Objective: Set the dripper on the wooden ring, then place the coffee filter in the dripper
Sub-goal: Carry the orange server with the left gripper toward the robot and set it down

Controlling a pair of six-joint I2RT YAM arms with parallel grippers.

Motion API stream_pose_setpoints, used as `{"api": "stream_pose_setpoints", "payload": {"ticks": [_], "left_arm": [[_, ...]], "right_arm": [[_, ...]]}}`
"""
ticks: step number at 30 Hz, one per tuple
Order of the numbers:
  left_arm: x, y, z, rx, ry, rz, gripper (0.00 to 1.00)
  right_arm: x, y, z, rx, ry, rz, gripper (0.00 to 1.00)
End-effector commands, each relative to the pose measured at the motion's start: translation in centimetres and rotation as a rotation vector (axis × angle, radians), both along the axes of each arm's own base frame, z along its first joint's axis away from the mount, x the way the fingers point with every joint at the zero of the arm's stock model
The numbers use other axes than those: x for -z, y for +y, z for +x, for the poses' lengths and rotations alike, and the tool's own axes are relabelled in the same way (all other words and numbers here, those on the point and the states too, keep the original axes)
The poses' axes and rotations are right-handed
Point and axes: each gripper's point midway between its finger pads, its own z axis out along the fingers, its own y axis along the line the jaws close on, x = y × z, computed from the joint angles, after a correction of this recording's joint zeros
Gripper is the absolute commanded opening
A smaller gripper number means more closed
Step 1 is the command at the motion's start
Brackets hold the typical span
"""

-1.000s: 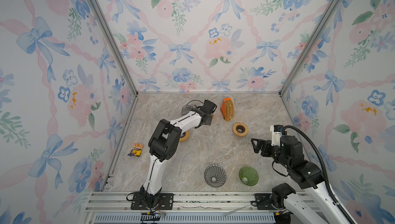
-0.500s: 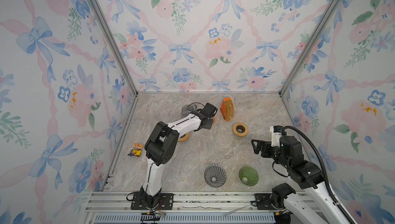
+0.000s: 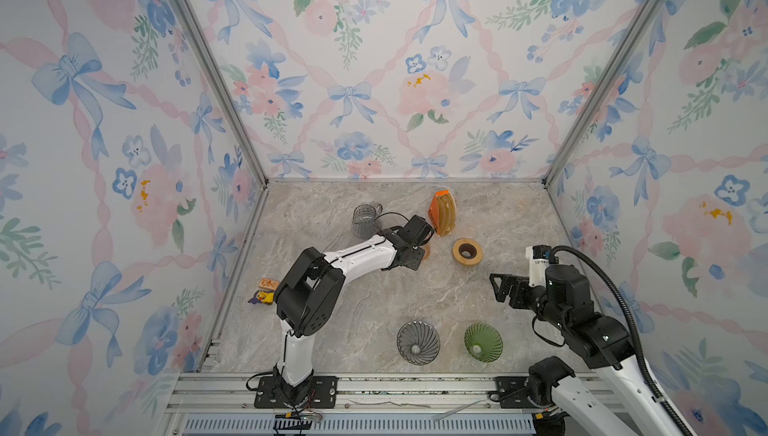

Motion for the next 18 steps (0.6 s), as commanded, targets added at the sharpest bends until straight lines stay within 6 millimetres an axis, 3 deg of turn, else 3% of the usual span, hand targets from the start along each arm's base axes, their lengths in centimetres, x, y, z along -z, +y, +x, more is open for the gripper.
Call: {"api": "stream_pose_setpoints", "payload": {"ticks": [1,18], "left_arm": [[-2.0,-1.1,-1.2,0.053,-0.035,-0.033,0.17],[-1.3,-5.2,-7.9,0.250,-0.027,-0.088,0.17]], "right_arm": [[-1.0,0.1,-0.8,-0.017,0.005,0.003,0.96],[-1.2,-0.4,-2.2,0.008,0.051,0.002,0.96]]}}
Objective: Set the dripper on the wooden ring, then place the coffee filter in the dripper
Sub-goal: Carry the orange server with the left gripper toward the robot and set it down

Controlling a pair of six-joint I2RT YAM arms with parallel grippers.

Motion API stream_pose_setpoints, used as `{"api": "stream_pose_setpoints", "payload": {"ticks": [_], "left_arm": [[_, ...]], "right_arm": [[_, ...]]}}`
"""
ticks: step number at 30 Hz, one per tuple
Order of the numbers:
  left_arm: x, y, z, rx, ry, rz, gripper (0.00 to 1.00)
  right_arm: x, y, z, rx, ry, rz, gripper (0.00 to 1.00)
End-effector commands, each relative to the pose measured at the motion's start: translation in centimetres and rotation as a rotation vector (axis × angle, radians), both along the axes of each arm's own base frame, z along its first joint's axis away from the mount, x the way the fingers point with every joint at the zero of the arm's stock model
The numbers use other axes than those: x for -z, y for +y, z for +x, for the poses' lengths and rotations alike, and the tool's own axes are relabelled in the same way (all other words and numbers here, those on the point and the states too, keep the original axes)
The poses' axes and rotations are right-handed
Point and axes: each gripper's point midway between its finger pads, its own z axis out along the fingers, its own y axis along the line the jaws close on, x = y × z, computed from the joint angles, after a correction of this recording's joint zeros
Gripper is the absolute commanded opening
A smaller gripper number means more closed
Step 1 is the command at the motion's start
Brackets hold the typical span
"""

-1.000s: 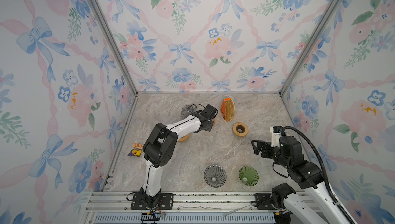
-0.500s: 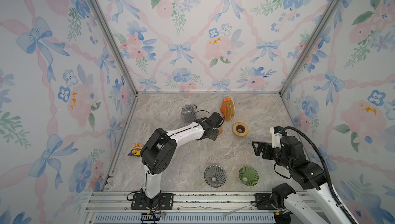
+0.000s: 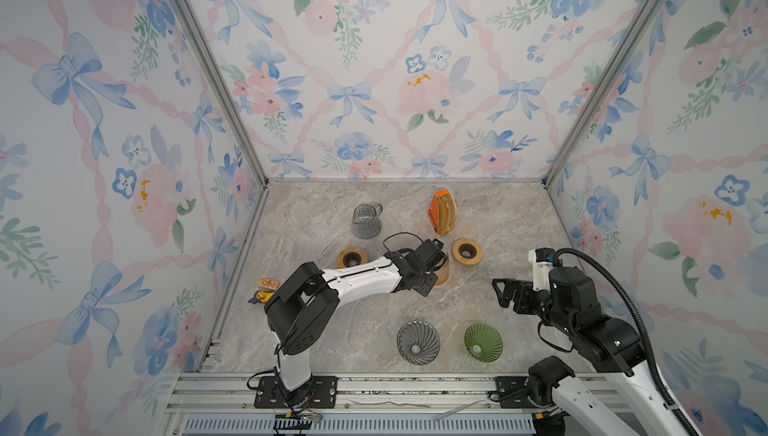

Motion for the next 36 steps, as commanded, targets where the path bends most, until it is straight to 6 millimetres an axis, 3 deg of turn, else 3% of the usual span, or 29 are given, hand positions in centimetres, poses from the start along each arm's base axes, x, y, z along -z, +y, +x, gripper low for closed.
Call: {"api": "stream_pose_setpoints", "payload": {"ticks": [1,18,36], "left_arm": [[-1.6,-1.4,-0.5,0.047,-0.039,-0.052,0.17],[-1.2,-5.3,-5.7,0.219,-0.046,-0.061,0.18],[-0.4,-6.7,-8.3,0.269,-0.018,-0.066,0.21]], "right_arm": [[-0.5,-0.2,-0.5,0.014,0.007,0.006,0.96],[-0.1,-0.6,-0.9,0.039,0.047,-0.001,0.96],[0.0,-0.7,-1.1,0.040,0.053,0.000,0.96]]}}
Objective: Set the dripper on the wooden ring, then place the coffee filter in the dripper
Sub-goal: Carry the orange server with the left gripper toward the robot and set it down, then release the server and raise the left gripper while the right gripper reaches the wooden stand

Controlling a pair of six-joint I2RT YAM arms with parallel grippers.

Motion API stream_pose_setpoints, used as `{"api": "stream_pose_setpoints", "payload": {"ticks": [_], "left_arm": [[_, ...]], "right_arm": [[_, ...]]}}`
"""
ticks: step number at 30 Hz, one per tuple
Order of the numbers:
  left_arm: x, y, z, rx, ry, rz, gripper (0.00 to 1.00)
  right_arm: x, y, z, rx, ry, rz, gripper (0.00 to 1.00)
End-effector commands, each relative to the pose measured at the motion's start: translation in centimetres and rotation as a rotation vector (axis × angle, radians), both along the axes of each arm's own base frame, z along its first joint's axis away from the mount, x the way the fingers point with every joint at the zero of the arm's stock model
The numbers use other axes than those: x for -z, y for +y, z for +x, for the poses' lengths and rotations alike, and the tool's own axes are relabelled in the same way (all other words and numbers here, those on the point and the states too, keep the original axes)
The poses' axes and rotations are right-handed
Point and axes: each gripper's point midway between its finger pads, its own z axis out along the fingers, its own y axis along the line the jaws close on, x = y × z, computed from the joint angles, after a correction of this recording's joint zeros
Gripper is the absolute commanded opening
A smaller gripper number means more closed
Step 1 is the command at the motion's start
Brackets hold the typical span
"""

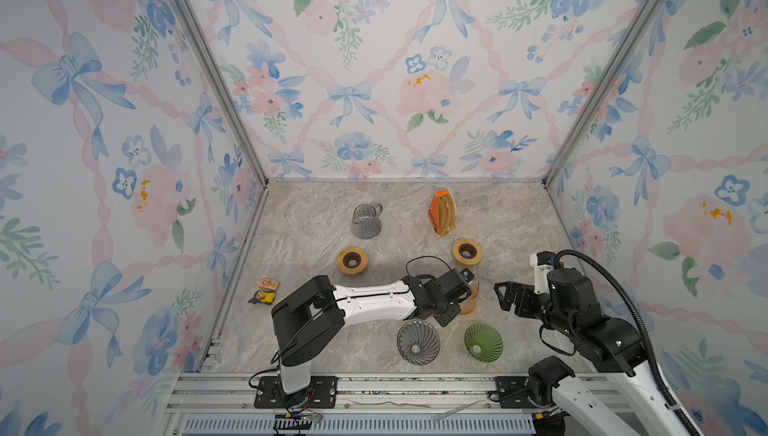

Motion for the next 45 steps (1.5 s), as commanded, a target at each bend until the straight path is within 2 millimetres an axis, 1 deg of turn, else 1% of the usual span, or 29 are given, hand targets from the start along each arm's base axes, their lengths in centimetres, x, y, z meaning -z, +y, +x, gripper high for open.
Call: {"api": "stream_pose_setpoints", "payload": {"ticks": [1,6,9,13,16,21,23,25,28,30,32,33,35,36,37,38,41,43,45], "left_arm": [[-0.2,-0.5,-0.4,0.013,0.004,-0.023,0.21],[0.4,-0.4,-0.6,0.010,0.015,-0.014,0.23],[0.2,-0.5,-0.6,0.001,0.013,-0.021,0.26],[-1.7,-0.6,-0.7,-0.021,-0.011,-0.079,0.31],[-3.4,-0.7,-0.6,-0.041,-0.021,-0.140,0.36],[-6.0,0.0,-0.8,-0.091,-0.038,-0.225,0.43],[-7.3,0.4,-0.9,-0.110,-0.047,-0.283,0.52],[-8.3,1.2,-1.0,-0.126,-0.057,-0.328,0.58],[-9.6,2.8,-0.9,-0.172,-0.081,-0.379,0.69],[-10.3,4.1,-0.8,-0.205,-0.087,-0.411,0.81],[-11.0,5.3,-0.8,-0.230,-0.088,-0.457,0.94],[-11.1,6.0,-0.7,-0.246,-0.091,-0.470,0.98],[-11.6,7.3,-0.6,-0.280,-0.100,-0.503,0.98],[-11.5,8.0,-0.5,-0.301,-0.098,-0.511,0.98],[-11.3,8.7,-0.5,-0.320,-0.096,-0.520,0.98],[-10.7,9.7,-0.6,-0.337,-0.088,-0.519,0.98],[-10.0,11.5,-0.8,-0.378,-0.064,-0.540,0.98],[-9.9,12.4,-0.9,-0.397,-0.053,-0.562,0.98],[-10.0,13.4,-0.9,-0.428,-0.047,-0.589,0.98]], "right_arm": [[-0.7,-0.1,-0.3,0.003,-0.004,-0.001,0.96],[-0.6,-0.2,-0.4,0.002,0.002,-0.005,0.96],[-0.4,-0.1,-0.4,0.002,0.006,-0.005,0.96],[-0.1,0.0,-0.2,0.001,0.012,-0.005,0.96],[0.0,0.6,0.0,-0.015,0.018,0.015,0.96],[0.0,1.1,0.7,-0.020,0.041,0.017,0.96],[-0.1,1.5,1.3,-0.026,0.049,0.023,0.96],[-0.2,1.8,1.9,-0.025,0.056,0.028,0.96],[-0.2,2.0,3.3,-0.010,0.074,0.028,0.97],[-0.1,2.1,4.3,0.001,0.092,0.028,0.99],[0.1,2.0,5.4,0.018,0.108,0.036,0.95],[0.2,1.9,6.1,0.029,0.111,0.043,0.93],[0.3,1.6,7.1,0.048,0.120,0.056,0.90],[0.4,1.5,7.5,0.058,0.123,0.059,0.89],[0.6,1.3,8.1,0.070,0.129,0.061,0.87],[0.8,1.0,8.6,0.082,0.139,0.063,0.85],[1.5,0.5,10.1,0.107,0.151,0.072,0.79],[1.9,0.2,11.3,0.122,0.147,0.064,0.75],[2.5,-0.1,12.4,0.135,0.158,0.053,0.73]]}}
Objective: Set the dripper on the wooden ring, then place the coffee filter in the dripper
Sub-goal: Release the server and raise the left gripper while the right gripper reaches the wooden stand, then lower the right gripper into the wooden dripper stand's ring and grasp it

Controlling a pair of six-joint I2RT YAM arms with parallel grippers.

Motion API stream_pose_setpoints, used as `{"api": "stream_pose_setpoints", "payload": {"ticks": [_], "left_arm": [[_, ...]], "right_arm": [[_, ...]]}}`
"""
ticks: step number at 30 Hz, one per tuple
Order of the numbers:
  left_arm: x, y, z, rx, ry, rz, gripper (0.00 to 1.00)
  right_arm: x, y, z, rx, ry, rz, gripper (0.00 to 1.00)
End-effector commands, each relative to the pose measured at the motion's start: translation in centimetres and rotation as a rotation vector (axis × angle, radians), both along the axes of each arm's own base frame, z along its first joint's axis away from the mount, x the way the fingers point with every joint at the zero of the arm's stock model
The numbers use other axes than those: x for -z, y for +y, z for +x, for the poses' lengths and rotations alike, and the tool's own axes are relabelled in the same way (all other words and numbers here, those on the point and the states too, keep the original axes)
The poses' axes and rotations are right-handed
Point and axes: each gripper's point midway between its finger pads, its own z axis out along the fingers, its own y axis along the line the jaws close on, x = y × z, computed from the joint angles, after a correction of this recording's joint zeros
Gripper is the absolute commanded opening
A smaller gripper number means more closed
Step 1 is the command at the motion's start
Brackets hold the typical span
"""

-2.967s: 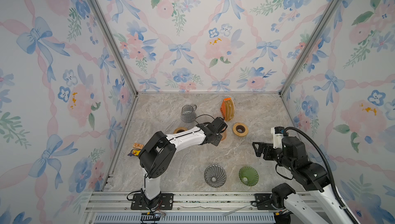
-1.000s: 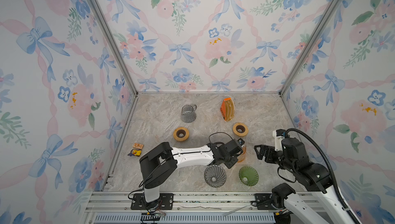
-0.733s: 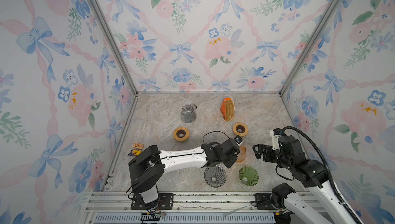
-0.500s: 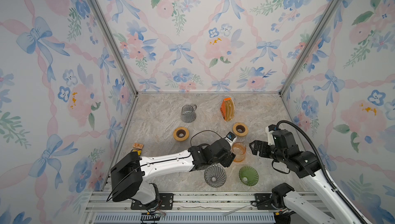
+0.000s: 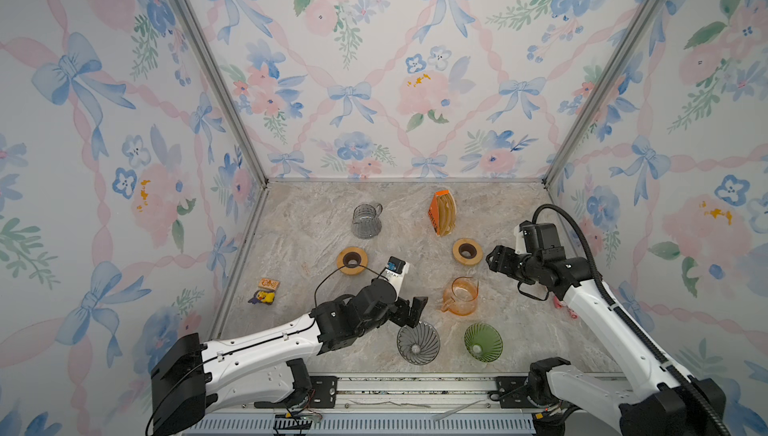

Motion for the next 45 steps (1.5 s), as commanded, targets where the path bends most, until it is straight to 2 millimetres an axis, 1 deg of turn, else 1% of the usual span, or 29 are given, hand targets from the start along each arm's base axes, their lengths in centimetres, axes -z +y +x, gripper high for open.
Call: {"api": "stream_pose_setpoints", "payload": {"ticks": [1,3,5,9,12,15,19,21,22,23,27,31,33,39,45], "left_arm": [[-0.6,1.2,0.1,-0.050,0.024,-0.076,0.98],[-1.0,1.4,0.1,-0.050,0.022,-0.092,0.98],[-1.3,1.1,-0.1,-0.034,0.025,-0.102,0.98],[-1.2,-0.3,-0.6,0.024,0.061,-0.108,0.98],[-0.9,-1.2,-0.7,0.049,0.084,-0.119,0.98],[-1.0,-1.8,-0.5,0.050,0.086,-0.125,0.98],[-1.1,-2.2,-0.3,0.031,0.102,-0.169,0.98],[-1.1,-2.5,-0.2,0.036,0.107,-0.184,0.98],[-1.0,-2.6,-0.2,0.035,0.108,-0.184,0.98],[-0.9,-2.8,-0.1,0.035,0.108,-0.184,0.98],[-1.6,-3.4,0.0,0.047,0.099,-0.196,0.98],[-2.5,-3.6,0.2,0.055,0.071,-0.211,0.98],[-2.6,-3.7,0.2,0.058,0.069,-0.212,0.98],[-2.7,-3.4,0.4,0.041,0.067,-0.215,0.98],[-3.4,-3.4,0.6,0.031,0.050,-0.224,0.98]], "right_arm": [[-0.9,-0.1,2.6,0.003,-0.035,0.001,0.71],[-0.2,0.0,3.6,0.002,-0.015,-0.013,0.69],[1.0,0.2,4.7,0.002,0.017,-0.024,0.68],[3.5,0.5,6.4,0.012,0.074,-0.026,0.68],[4.9,0.7,7.3,0.022,0.099,-0.030,0.68],[6.1,0.8,8.1,0.032,0.117,-0.036,0.66],[7.1,0.5,9.2,0.050,0.133,-0.059,0.63],[7.5,0.7,9.7,0.049,0.138,-0.054,0.62],[8.3,0.8,9.9,0.049,0.160,-0.055,0.62],[8.6,0.9,10.1,0.048,0.166,-0.053,0.61],[9.3,1.1,10.5,0.052,0.177,-0.053,0.59],[10.0,1.2,10.6,0.049,0.192,-0.057,0.58],[10.3,1.2,10.6,0.050,0.196,-0.061,0.58],[10.9,1.7,10.9,0.045,0.208,-0.065,0.55],[11.6,2.1,11.1,0.036,0.223,-0.080,0.53]]}}
